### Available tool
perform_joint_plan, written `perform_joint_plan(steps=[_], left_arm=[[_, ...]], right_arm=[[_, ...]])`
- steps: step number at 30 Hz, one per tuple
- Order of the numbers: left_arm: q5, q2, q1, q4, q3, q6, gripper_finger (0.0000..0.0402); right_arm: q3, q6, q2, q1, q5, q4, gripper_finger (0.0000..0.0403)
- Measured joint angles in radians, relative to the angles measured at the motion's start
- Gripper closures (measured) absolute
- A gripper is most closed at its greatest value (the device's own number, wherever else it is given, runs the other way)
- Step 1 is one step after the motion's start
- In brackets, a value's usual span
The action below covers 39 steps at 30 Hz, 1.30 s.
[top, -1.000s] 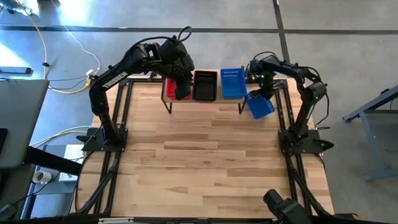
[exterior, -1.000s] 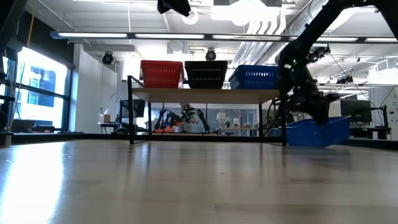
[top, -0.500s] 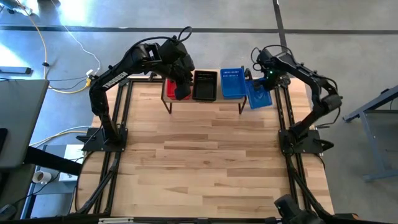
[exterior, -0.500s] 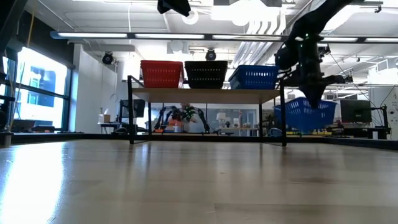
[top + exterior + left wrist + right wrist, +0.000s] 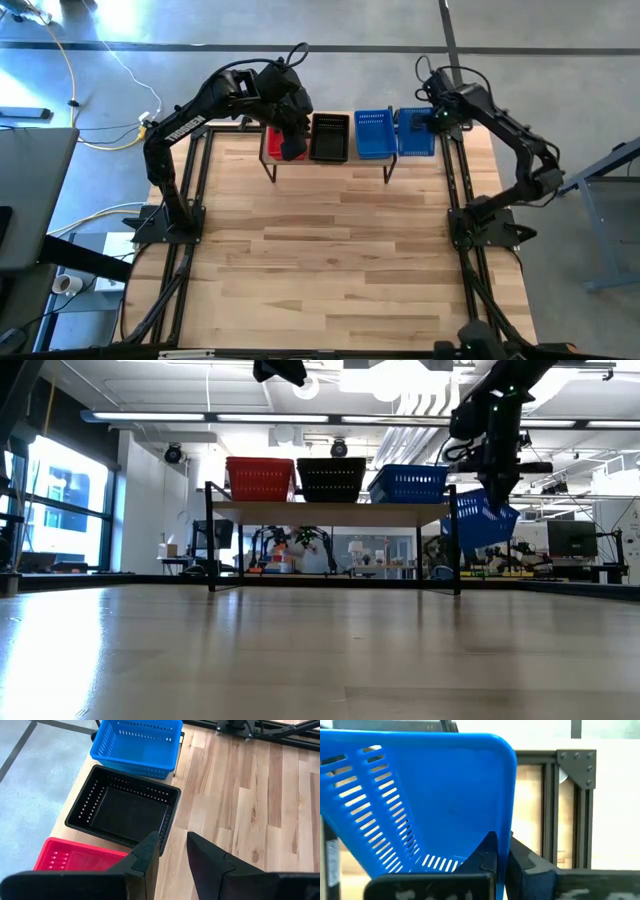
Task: Stack baskets on shelf by color
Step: Stack the blue bin on top of the blue bins on the shelf
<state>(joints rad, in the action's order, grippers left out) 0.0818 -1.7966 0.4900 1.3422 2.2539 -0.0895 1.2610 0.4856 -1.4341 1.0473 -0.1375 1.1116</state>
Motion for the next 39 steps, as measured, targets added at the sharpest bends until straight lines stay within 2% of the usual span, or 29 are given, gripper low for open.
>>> perform_joint_plan(steps=[16,27,35,39], left_arm=[[0.001,0.0,0.0,0.0,0.0,0.0,0.0312],[0.001,0.0,0.001,0.0,0.0,-0.016,0.0312],[0.001,0.0,0.001,0.0,0.0,-0.018,0.0312],[0.001,0.0,0.001,0.0,0.0,-0.018,0.0312]], right_arm=[[0.0,0.083,0.136,0.0,-0.02,-0.157,0.0403],[0.0,0.118,0.148,0.0,-0.073,-0.224,0.0403],[0.0,0.126,0.18,-0.001,-0.134,-0.351,0.0403],[0.0,0.124,0.226,0.0,-0.128,-0.429,0.0403]])
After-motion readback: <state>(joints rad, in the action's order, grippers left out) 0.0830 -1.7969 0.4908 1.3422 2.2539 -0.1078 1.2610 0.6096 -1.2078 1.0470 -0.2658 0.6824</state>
